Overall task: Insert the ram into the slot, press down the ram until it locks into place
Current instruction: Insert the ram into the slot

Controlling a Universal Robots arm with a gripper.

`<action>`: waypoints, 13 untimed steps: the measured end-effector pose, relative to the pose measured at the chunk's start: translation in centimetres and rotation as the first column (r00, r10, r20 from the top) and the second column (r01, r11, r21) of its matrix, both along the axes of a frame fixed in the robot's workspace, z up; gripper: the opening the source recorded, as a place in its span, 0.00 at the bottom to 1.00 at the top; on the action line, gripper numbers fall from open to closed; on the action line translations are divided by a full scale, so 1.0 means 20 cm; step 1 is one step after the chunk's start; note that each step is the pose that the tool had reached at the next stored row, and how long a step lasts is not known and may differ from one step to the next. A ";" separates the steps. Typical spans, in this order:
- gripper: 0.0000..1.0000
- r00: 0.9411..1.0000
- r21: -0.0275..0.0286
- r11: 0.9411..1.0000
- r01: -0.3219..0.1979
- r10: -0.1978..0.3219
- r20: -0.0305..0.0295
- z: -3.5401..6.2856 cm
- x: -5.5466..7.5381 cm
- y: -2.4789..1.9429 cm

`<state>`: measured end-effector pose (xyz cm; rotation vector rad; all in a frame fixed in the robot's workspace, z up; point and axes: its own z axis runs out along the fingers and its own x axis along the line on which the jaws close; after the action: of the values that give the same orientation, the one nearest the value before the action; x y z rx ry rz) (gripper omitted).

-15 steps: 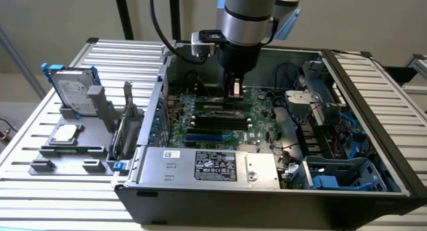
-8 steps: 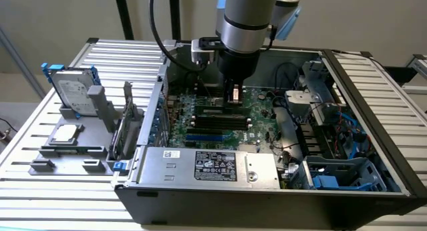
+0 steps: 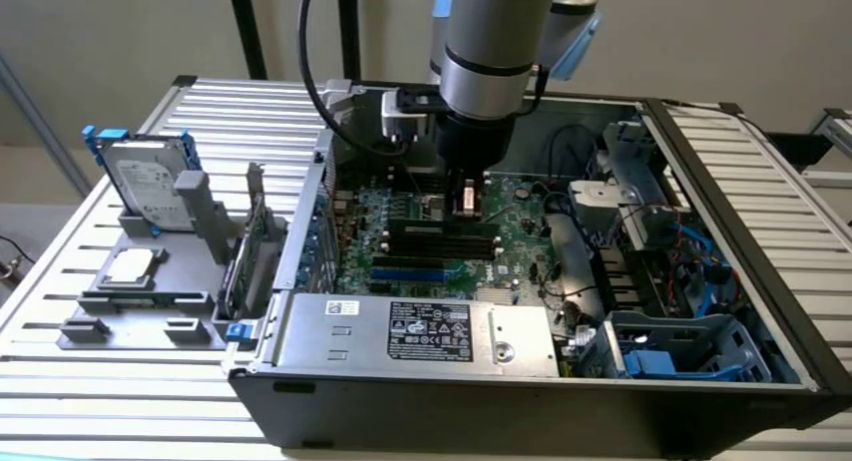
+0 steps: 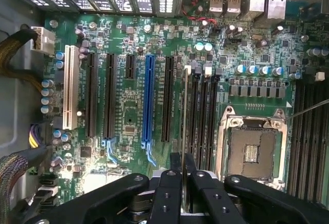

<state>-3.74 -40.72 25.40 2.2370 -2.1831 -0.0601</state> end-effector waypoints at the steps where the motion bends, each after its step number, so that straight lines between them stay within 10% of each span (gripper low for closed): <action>1: 0.13 1.000 0.000 1.000 0.000 0.000 0.000 -0.009 0.00 0.000; 13: 0.13 1.000 0.000 1.000 0.001 -0.001 0.004 -0.049 0.00 0.002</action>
<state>-3.74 -40.67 24.41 2.2384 -2.1865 -0.0555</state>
